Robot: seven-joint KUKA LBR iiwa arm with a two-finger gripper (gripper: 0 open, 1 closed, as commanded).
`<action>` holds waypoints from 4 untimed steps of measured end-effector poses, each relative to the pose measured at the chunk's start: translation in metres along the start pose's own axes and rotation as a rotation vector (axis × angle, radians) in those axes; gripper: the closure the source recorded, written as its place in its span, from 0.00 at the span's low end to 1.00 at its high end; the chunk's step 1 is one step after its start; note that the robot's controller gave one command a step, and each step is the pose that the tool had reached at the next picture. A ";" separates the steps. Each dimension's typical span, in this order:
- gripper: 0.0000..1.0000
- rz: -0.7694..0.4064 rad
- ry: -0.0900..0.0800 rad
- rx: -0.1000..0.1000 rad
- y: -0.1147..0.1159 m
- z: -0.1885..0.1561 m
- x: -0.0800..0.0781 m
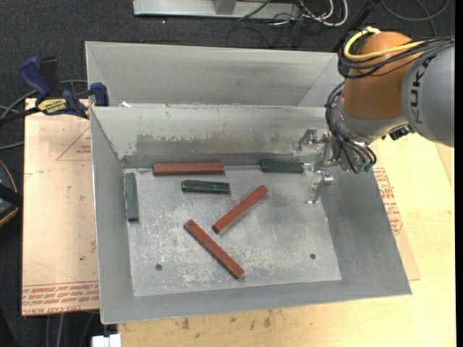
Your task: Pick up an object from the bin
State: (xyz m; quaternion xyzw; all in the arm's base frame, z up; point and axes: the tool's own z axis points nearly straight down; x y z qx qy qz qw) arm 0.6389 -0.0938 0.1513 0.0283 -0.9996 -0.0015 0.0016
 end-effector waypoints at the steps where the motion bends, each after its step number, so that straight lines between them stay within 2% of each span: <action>1: 0.00 0.031 -0.006 0.003 0.051 0.021 0.008; 2: 1.00 -0.065 -0.006 0.002 0.092 0.066 0.005; 3: 1.00 -0.065 -0.006 0.002 0.092 0.066 0.005; 4: 1.00 -0.077 -0.010 0.003 0.111 -0.090 -0.006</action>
Offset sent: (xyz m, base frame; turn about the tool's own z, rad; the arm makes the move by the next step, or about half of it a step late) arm -0.0113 0.0911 -0.0659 -0.0639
